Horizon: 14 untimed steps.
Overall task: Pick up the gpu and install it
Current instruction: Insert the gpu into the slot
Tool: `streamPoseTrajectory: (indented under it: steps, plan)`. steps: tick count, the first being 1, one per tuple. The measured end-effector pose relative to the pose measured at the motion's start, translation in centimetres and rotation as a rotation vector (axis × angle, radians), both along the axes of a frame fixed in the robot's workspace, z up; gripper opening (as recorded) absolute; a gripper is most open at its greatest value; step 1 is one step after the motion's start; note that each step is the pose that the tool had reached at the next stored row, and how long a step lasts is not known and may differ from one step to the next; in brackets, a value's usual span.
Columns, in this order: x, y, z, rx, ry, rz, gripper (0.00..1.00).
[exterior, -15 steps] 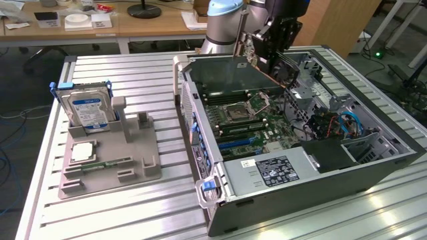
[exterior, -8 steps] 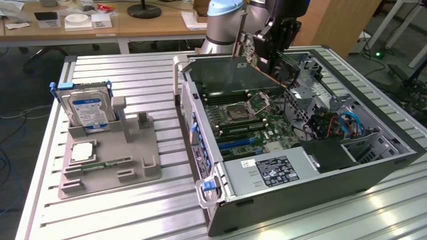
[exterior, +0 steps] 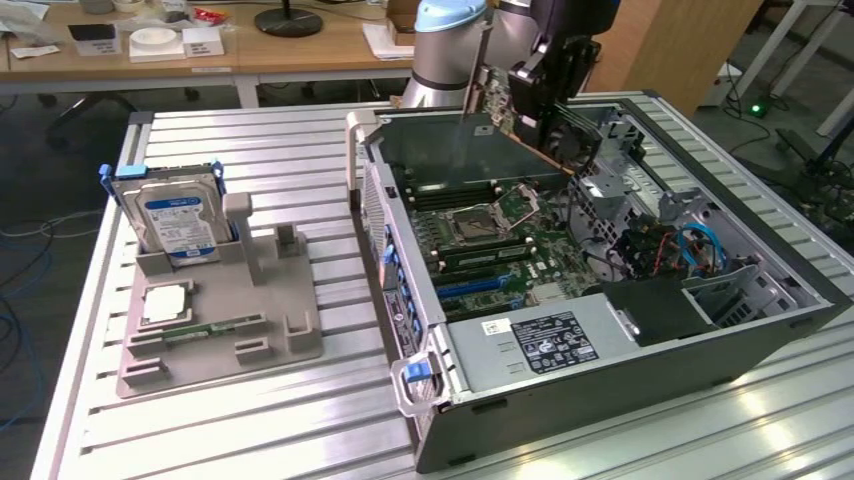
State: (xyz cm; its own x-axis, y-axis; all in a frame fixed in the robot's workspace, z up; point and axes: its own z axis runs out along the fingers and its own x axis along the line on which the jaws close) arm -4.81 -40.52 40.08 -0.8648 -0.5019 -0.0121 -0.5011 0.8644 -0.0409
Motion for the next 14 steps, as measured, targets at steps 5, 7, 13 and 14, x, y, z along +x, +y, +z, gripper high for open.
streamPoseTrajectory:
  steps: [5, 7, 13, 14]
  plan:
    - [0.00, 0.00, 0.00, 0.0000, 0.0000, 0.025, 0.28]
    - [0.00, 0.00, 0.00, 0.0000, 0.0000, 0.036, 0.28]
    - [0.00, -0.01, 0.00, 0.0000, 0.0000, 0.069, 0.28]
    - [0.00, -0.01, 0.00, 0.0000, 0.0000, 0.074, 0.28]
